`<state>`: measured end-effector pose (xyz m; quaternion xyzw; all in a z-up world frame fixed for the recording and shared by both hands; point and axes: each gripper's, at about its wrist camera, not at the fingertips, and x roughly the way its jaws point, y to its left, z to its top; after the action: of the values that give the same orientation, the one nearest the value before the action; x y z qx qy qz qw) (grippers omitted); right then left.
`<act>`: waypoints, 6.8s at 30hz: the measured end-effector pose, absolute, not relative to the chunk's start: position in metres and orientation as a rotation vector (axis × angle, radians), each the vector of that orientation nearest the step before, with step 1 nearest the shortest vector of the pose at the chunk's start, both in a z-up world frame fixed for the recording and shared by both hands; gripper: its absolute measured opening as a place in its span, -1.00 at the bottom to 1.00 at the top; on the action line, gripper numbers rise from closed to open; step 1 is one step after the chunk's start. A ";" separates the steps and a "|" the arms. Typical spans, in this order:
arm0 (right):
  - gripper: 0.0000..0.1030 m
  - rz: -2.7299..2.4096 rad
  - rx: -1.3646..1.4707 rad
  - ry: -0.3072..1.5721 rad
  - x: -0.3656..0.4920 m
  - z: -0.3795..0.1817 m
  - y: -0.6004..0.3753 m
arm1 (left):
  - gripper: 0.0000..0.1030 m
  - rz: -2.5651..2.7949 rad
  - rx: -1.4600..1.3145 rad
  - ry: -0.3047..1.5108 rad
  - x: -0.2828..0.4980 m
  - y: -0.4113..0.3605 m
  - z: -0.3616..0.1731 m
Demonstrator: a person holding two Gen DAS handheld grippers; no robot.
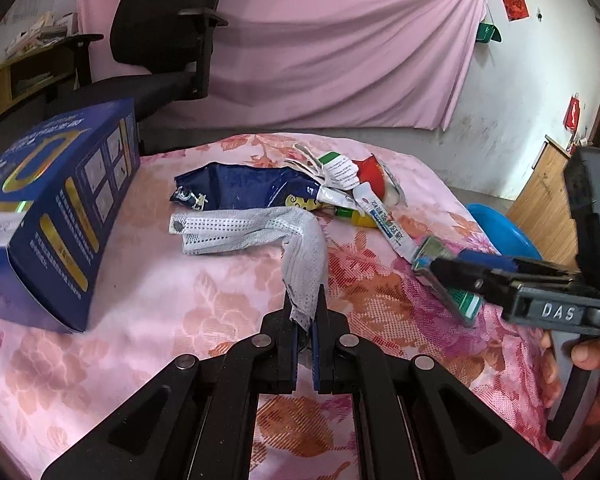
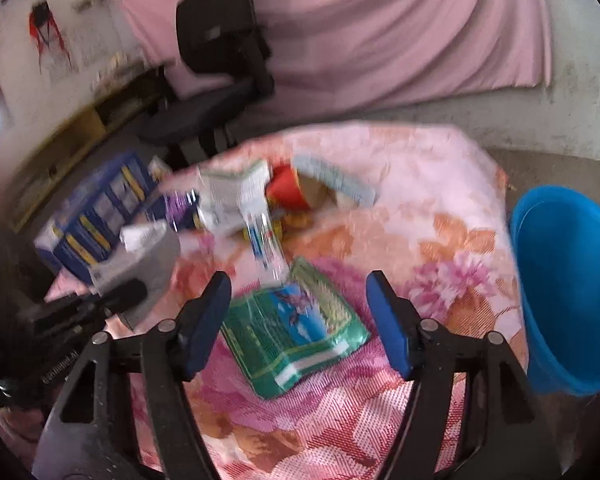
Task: Collect trash
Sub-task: 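Grasp the green-blue packet with the right tool and lift it, then carry mask and packet to the blue basin and open both tools, then move both tools back over the trash on the bed, then grasp the white sachet with the right tool while the left tool grasps the blue wrapper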
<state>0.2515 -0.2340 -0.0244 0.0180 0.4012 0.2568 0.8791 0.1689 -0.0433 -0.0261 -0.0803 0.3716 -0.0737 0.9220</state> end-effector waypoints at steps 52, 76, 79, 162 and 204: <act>-0.38 0.061 0.120 0.162 0.212 0.061 -0.402 | -0.94 -0.571 0.076 0.396 0.242 -0.292 0.081; -0.19 -0.042 0.289 0.737 0.276 -0.042 -0.481 | -0.55 -0.634 0.072 0.965 0.353 -0.359 0.016; 0.04 -0.045 0.281 0.750 0.281 -0.039 -0.483 | -0.34 -0.625 0.058 0.949 0.347 -0.347 0.019; 0.31 0.591 -0.213 0.882 0.289 -0.042 -0.175 | 0.41 -0.030 -0.012 0.819 0.250 -0.030 -0.024; -0.03 0.630 0.038 0.902 0.314 -0.036 -0.230 | -0.83 -0.210 0.364 0.884 0.286 -0.077 -0.050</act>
<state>0.3135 -0.2296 -0.0358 0.0183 0.4285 0.2995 0.8523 0.2864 -0.0772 -0.0500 0.1746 0.4245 -0.1007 0.8827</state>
